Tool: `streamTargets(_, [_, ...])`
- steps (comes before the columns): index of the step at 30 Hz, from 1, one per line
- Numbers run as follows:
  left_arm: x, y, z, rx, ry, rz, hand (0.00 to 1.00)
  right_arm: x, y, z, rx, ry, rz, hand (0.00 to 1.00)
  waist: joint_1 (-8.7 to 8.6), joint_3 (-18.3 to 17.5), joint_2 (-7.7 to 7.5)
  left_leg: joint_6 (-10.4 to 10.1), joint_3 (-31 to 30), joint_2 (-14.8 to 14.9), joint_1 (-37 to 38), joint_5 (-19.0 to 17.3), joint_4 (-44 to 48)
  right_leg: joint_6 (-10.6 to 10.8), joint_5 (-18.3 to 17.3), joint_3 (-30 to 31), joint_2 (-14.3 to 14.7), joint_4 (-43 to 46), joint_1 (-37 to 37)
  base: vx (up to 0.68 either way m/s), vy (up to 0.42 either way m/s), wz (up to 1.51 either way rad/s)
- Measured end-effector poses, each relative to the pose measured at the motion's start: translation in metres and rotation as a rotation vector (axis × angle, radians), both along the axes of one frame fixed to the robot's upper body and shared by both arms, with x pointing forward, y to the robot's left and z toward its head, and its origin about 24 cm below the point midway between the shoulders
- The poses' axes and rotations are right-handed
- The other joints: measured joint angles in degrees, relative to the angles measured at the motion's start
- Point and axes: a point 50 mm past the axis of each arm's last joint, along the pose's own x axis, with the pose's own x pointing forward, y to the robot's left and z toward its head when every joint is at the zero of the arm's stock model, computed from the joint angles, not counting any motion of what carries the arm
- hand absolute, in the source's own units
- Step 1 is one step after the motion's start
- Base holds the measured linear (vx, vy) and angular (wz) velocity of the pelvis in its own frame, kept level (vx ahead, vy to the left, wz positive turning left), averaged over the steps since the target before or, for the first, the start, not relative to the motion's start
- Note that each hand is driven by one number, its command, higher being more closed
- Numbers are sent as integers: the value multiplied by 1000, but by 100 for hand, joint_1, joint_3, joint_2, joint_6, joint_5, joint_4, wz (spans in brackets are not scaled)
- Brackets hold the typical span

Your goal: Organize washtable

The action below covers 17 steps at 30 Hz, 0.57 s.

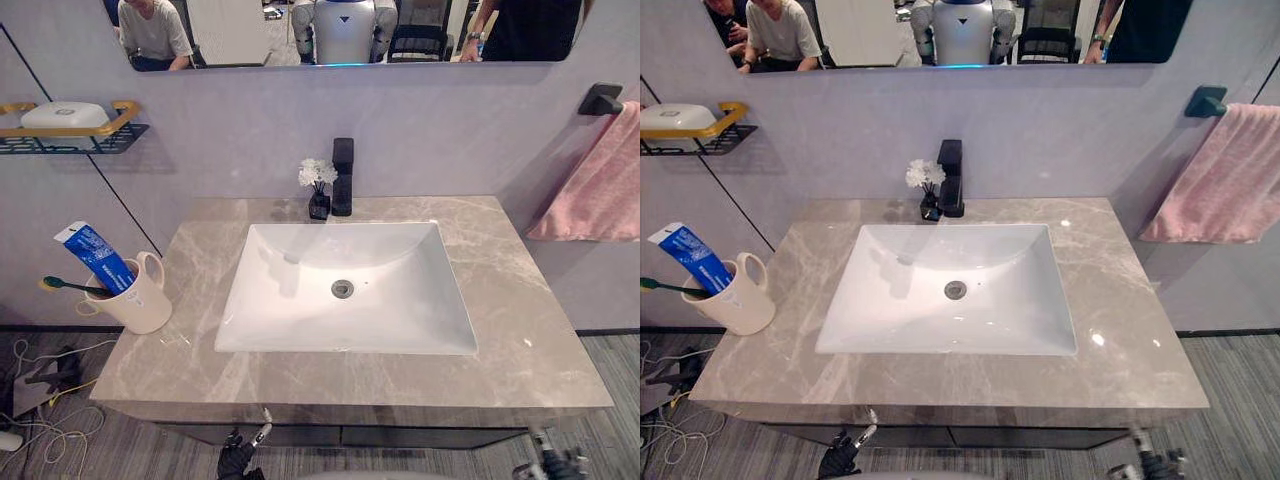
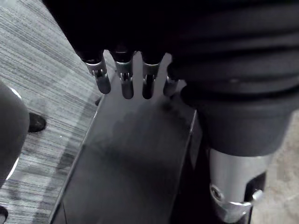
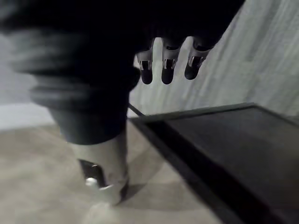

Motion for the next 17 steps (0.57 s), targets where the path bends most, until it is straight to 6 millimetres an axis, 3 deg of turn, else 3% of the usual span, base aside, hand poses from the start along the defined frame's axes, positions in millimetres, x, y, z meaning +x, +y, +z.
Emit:
streamTargets(5, [3,0,-2,1,12,-86,0,-15,33,-25,142,152,216,0,-4,9,-9,2,-234,-72,8,2,-23,35,28,-191,-31,-173,186,36,11,21])
streamTargets(12, [8,4,-2,21,13,-130,0,2,36,-28,136,170,338,0,21,156,-96,3,-332,-111,16,2,-23,48,152,-237,-10,-428,336,4,5,4])
streamTargets(17, [12,5,-1,30,11,-150,0,3,37,-30,139,184,362,0,17,234,-123,7,-392,-176,3,4,-36,68,206,-285,-2,-545,384,-6,6,4])
